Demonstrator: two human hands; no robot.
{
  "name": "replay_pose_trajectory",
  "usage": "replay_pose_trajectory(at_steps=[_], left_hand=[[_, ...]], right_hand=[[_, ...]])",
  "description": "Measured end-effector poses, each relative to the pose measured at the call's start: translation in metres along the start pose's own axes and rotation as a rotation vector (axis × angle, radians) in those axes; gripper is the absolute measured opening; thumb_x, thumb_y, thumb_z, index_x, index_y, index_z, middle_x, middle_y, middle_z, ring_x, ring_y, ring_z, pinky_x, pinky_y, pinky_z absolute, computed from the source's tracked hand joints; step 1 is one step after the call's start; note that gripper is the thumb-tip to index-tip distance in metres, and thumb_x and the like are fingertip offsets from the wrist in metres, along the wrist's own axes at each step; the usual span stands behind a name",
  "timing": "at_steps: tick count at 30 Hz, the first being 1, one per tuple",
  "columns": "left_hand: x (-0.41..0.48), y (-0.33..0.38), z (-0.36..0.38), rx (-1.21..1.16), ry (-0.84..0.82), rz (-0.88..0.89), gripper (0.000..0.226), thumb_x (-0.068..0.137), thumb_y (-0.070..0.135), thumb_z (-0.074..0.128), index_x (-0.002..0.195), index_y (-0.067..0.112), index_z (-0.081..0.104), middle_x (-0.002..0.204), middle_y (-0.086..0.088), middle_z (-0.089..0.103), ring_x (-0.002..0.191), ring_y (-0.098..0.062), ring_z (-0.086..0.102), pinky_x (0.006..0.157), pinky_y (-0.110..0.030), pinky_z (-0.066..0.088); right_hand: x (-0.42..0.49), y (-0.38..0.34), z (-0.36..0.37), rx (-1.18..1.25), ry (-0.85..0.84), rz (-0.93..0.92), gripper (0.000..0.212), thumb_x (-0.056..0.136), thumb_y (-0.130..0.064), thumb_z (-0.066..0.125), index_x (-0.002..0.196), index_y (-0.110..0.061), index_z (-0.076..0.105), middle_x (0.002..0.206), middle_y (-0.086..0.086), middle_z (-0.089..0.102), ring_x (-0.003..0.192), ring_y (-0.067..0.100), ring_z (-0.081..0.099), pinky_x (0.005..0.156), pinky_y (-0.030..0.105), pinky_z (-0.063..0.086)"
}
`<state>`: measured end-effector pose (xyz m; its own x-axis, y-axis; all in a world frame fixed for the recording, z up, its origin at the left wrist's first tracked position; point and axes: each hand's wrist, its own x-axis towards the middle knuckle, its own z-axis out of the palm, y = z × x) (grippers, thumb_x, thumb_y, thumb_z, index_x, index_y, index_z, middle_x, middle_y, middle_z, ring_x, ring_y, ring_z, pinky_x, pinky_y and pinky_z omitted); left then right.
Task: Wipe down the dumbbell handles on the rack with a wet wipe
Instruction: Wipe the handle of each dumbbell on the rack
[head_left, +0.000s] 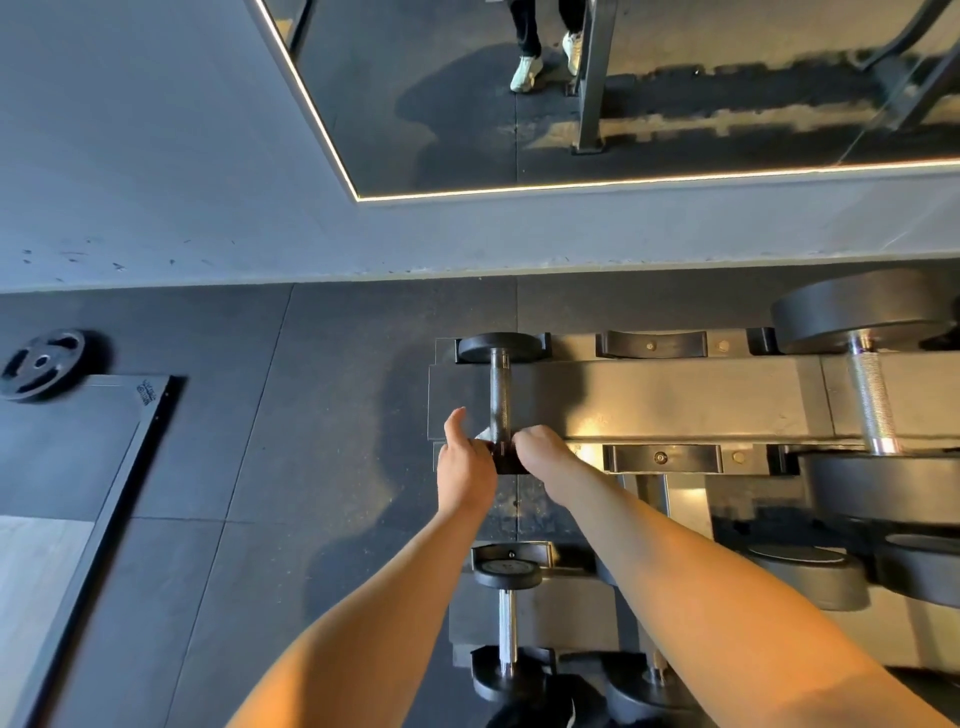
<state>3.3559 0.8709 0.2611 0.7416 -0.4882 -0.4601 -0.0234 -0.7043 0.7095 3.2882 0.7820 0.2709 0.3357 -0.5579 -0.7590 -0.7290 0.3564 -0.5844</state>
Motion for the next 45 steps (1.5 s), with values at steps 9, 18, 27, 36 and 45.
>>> replay_pose_trajectory(at_steps=[9, 18, 27, 36, 45], left_hand=[[-0.013, 0.001, 0.01, 0.044, -0.083, 0.177, 0.042, 0.105, 0.027, 0.031, 0.144, 0.037, 0.043, 0.135, 0.001, 0.06, 0.12, -0.018, 0.056, 0.102, -0.034, 0.048], [-0.064, -0.001, 0.022, 0.35, -0.013, 0.538, 0.038, 0.104, 0.021, 0.05, 0.14, 0.032, 0.055, 0.142, 0.01, 0.054, 0.133, -0.017, 0.036, 0.114, -0.032, 0.017], [-0.133, -0.004, 0.059, 0.015, -0.197, 0.311, 0.015, 0.101, 0.019, 0.056, 0.107, 0.032, 0.059, 0.099, 0.01, 0.066, 0.092, -0.011, 0.063, 0.077, -0.026, 0.052], [-0.213, -0.039, 0.129, -0.119, -0.159, 0.192, 0.015, 0.098, 0.015, 0.06, 0.106, 0.028, 0.057, 0.095, 0.008, 0.065, 0.082, -0.011, 0.062, 0.059, -0.015, 0.044], [-0.261, -0.094, 0.177, 0.037, -0.321, 0.166, 0.027, 0.102, 0.02, 0.05, 0.12, 0.036, 0.062, 0.113, 0.01, 0.066, 0.104, -0.005, 0.062, 0.089, -0.019, 0.052]], right_hand=[[-0.019, 0.007, -0.007, 0.059, 0.116, -0.138, 0.025, 0.097, -0.02, 0.053, 0.08, -0.017, 0.072, 0.079, 0.0, 0.067, 0.08, 0.02, 0.063, 0.066, 0.029, 0.047], [-0.057, 0.043, -0.027, 0.397, 0.275, -0.132, 0.028, 0.097, -0.011, 0.044, 0.093, -0.023, 0.069, 0.101, 0.004, 0.074, 0.097, 0.02, 0.069, 0.084, 0.034, 0.057], [-0.099, 0.118, -0.058, 0.591, 0.312, -0.122, 0.018, 0.097, -0.014, 0.048, 0.097, -0.025, 0.063, 0.102, 0.005, 0.066, 0.099, 0.023, 0.064, 0.093, 0.046, 0.055], [-0.127, 0.228, -0.077, 0.589, 0.212, -0.027, 0.015, 0.096, -0.016, 0.057, 0.108, -0.025, 0.059, 0.108, 0.004, 0.066, 0.089, 0.015, 0.063, 0.075, 0.024, 0.051], [-0.14, 0.305, -0.081, 0.509, 0.271, 0.048, 0.02, 0.101, -0.02, 0.05, 0.093, -0.023, 0.068, 0.097, 0.003, 0.068, 0.085, 0.015, 0.062, 0.071, 0.026, 0.048]])
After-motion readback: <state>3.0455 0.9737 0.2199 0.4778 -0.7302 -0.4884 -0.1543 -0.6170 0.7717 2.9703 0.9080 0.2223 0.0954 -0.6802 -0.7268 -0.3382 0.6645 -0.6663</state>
